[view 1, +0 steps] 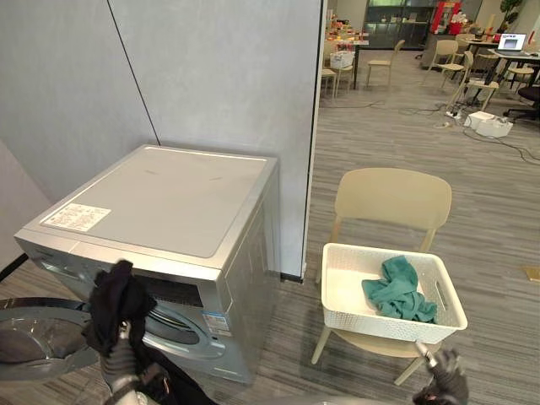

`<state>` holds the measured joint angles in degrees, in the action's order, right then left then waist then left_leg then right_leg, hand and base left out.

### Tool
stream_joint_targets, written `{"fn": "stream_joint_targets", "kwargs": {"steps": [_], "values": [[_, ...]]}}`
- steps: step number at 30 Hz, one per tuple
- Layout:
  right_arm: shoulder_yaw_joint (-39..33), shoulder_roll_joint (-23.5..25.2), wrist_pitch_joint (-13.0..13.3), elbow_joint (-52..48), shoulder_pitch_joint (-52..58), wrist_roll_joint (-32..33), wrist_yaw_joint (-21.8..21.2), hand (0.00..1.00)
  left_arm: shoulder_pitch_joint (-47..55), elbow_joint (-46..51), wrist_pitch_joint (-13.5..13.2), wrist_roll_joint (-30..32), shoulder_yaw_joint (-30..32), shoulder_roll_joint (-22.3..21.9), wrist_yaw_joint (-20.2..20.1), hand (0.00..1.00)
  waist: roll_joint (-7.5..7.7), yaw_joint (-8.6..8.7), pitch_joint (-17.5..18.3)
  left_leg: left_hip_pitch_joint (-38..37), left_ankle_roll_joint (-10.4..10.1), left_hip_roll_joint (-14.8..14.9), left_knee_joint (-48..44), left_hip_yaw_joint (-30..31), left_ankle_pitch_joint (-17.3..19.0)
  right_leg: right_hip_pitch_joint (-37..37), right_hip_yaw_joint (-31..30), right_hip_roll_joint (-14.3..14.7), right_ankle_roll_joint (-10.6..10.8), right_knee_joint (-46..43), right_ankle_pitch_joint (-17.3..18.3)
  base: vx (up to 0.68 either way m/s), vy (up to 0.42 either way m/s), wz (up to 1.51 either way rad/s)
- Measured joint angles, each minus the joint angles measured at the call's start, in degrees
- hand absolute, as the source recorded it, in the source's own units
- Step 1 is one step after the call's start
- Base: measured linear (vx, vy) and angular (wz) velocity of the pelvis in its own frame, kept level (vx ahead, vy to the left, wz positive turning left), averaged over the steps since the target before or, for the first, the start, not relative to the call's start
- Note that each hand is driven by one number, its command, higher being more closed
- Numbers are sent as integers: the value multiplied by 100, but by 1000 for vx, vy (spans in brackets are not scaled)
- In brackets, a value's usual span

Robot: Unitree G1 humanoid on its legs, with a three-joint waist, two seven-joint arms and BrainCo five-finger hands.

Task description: Pick up the laundry basket with both hands and put the clothes into the washing machine.

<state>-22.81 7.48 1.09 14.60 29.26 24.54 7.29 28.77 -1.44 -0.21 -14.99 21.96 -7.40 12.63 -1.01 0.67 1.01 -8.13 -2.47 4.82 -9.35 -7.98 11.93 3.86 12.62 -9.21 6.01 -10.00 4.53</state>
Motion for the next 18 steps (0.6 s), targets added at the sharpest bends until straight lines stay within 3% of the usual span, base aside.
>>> {"fn": "stream_joint_targets", "kwargs": {"steps": [5, 7, 13, 18], "values": [[-479, -125, -15, 2280, -282, -3, 6, 0, -480, -2247, 115, -1, -145, 179, -4, 100, 73, 1, -30, -48, -17, 36, -4, -95, 11, -2, -55, 36, -7, 0, 3, -15, -10, -8], [-751, -131, -25, 2861, -317, 16, 3, 0, -509, -2725, 170, 0, -271, 190, -36, 100, 68, 0, -32, -121, -29, 69, 50, -221, 17, -17, -182, 82, -20, 17, -8, -24, -5, -27], [-779, -114, -136, 3429, -326, -49, 4, 0, -597, -3116, 173, 60, -418, 215, -249, 100, 77, 4, -35, -189, -70, 116, 115, -326, 14, -42, -217, 137, -34, 36, -20, -9, -13, -11], [-340, -276, -151, 3466, -554, -238, 5, 0, -720, -3289, 167, 218, -734, 253, -297, 100, 103, -50, -160, -61, -86, 45, 130, -133, -34, -138, -123, 85, -26, -53, -2, -7, -1, 12]]}}
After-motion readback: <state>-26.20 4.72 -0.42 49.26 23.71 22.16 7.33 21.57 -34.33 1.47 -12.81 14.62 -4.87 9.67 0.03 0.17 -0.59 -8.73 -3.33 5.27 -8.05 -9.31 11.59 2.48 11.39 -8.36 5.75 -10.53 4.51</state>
